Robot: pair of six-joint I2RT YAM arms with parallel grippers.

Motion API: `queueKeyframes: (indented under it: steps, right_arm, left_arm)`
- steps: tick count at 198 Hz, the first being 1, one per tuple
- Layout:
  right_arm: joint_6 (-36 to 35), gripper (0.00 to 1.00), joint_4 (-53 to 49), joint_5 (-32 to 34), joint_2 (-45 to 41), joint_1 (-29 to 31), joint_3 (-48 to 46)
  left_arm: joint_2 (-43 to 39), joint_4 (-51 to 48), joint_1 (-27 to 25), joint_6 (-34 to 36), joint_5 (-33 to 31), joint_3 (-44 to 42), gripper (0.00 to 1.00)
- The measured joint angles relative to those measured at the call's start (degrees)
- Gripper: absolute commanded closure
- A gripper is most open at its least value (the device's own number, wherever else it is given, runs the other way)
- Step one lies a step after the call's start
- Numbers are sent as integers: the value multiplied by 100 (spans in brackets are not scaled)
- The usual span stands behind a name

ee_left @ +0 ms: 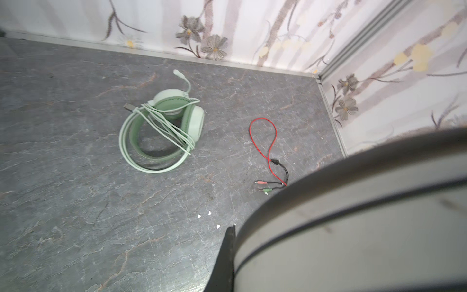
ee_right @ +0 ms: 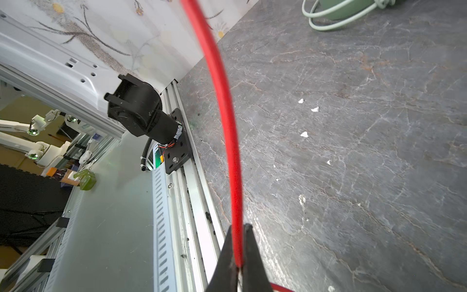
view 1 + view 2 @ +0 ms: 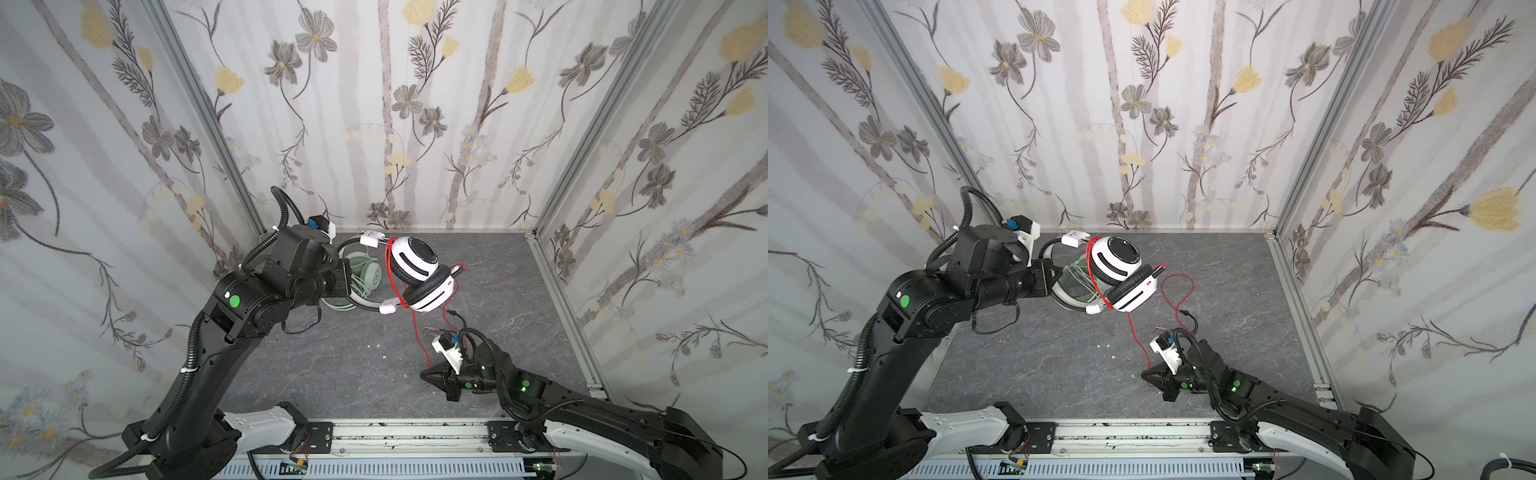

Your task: Wrap the headphones

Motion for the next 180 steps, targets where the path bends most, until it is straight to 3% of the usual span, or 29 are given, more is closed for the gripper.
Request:
queueKeyframes:
  steps: [41,92,143,180]
  right_arm:
    - [181,100,-1786,1115,-435,1075,1110]
    - [90,100,-4197,2691,444,2083,3563]
    - [-588,100,-5886,4242,942,2114,5460]
    - [-1340,100,-6161,4533,1080,1285,5759]
  left_arm:
    - [522,-210,195,-153,-907,138,100]
    - [1123,-588,129,-105,-1869,-153,100]
    - [1432,-914,-562,240,-2675,-684,100]
    - [1342,-896,-1248,586,-2542,-1163,100]
